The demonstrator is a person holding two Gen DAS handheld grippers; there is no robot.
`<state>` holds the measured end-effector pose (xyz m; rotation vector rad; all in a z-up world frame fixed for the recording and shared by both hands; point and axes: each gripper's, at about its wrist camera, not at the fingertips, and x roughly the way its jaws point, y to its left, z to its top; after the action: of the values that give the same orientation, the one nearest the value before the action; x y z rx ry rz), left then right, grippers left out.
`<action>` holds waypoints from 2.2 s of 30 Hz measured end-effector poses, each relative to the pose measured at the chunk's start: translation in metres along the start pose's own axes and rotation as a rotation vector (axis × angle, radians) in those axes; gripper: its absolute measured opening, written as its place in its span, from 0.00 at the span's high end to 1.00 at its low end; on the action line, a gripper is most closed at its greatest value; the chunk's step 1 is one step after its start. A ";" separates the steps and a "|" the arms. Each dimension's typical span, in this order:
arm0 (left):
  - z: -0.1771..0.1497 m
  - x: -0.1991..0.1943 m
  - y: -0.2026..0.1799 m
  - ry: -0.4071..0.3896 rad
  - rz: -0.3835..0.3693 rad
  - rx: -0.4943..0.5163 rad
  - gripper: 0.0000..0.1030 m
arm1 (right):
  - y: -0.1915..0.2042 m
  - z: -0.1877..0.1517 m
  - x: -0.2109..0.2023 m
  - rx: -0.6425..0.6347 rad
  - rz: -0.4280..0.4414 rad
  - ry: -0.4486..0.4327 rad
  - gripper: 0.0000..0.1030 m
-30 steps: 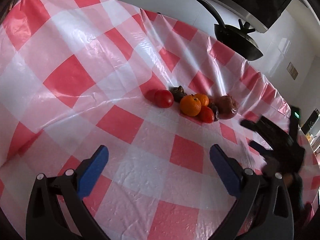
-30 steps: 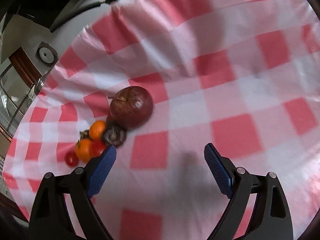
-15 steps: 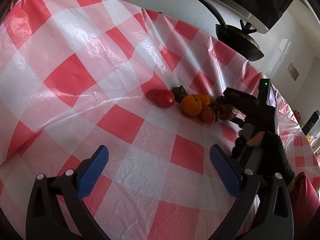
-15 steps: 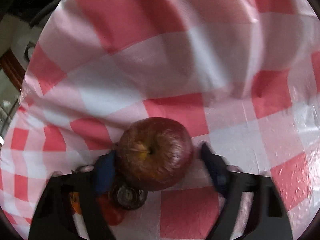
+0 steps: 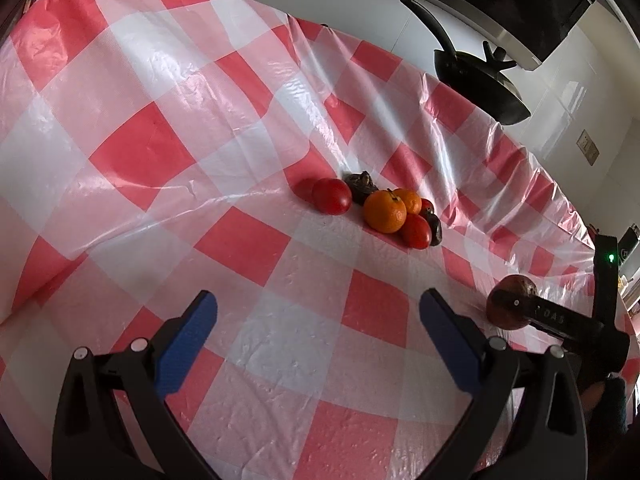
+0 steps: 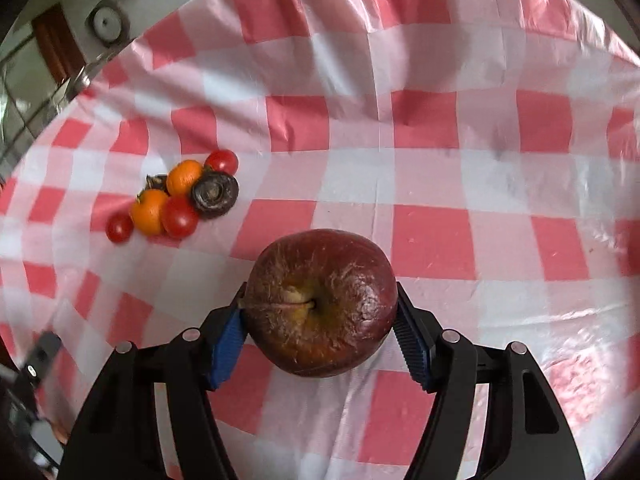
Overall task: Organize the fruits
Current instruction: 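Grasp a red tomato with the left tool while the right holds the apple, then carry the tomato and the apple over the white box with both tools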
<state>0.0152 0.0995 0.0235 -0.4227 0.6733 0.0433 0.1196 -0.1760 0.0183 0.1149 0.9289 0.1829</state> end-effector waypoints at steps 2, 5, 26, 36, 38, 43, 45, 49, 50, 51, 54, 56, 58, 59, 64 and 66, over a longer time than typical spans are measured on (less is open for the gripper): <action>0.000 0.000 0.001 0.001 0.003 -0.005 0.02 | -0.002 -0.001 0.004 0.001 -0.036 -0.020 0.36; 0.000 0.000 0.001 0.006 0.003 -0.009 0.02 | -0.011 -0.002 0.007 0.019 -0.041 -0.043 0.36; 0.060 0.118 -0.045 0.184 0.265 0.206 0.21 | -0.044 -0.006 -0.001 0.158 0.143 -0.080 0.36; 0.065 0.126 -0.050 0.167 0.296 0.241 0.65 | -0.045 -0.006 -0.002 0.160 0.149 -0.081 0.36; 0.047 0.098 -0.050 0.146 0.243 0.232 0.65 | -0.044 -0.005 -0.002 0.161 0.150 -0.081 0.36; -0.002 0.020 -0.033 0.078 0.102 0.136 0.65 | -0.045 -0.006 -0.002 0.160 0.152 -0.081 0.36; -0.018 -0.004 -0.019 0.060 0.058 0.067 0.65 | -0.045 -0.005 -0.002 0.160 0.152 -0.081 0.36; -0.038 -0.035 0.004 0.001 -0.005 -0.073 0.65 | -0.046 -0.006 -0.002 0.160 0.153 -0.081 0.36; -0.039 -0.038 0.007 -0.016 -0.018 -0.088 0.65 | -0.046 -0.006 -0.002 0.160 0.154 -0.082 0.36; -0.037 -0.039 0.008 -0.030 -0.031 -0.098 0.65 | -0.046 -0.006 -0.002 0.160 0.153 -0.081 0.36; -0.036 -0.036 0.005 -0.025 -0.060 -0.102 0.65 | -0.046 -0.006 -0.002 0.162 0.156 -0.082 0.36; -0.037 -0.035 0.002 -0.028 -0.068 -0.098 0.65 | -0.046 -0.006 -0.002 0.166 0.161 -0.084 0.36; -0.036 -0.031 -0.001 -0.018 -0.076 -0.091 0.64 | -0.046 -0.006 -0.003 0.167 0.162 -0.084 0.36; -0.036 -0.031 -0.002 -0.016 -0.078 -0.086 0.64 | -0.047 -0.006 -0.003 0.167 0.163 -0.085 0.36; -0.037 -0.030 -0.002 -0.017 -0.086 -0.086 0.64 | -0.047 -0.006 -0.002 0.169 0.166 -0.085 0.36; -0.037 -0.029 -0.003 -0.010 -0.096 -0.080 0.64 | -0.048 -0.006 -0.003 0.170 0.167 -0.085 0.36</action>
<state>-0.0290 0.0848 0.0159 -0.5311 0.6423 -0.0190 0.1185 -0.2231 0.0084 0.3558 0.8488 0.2516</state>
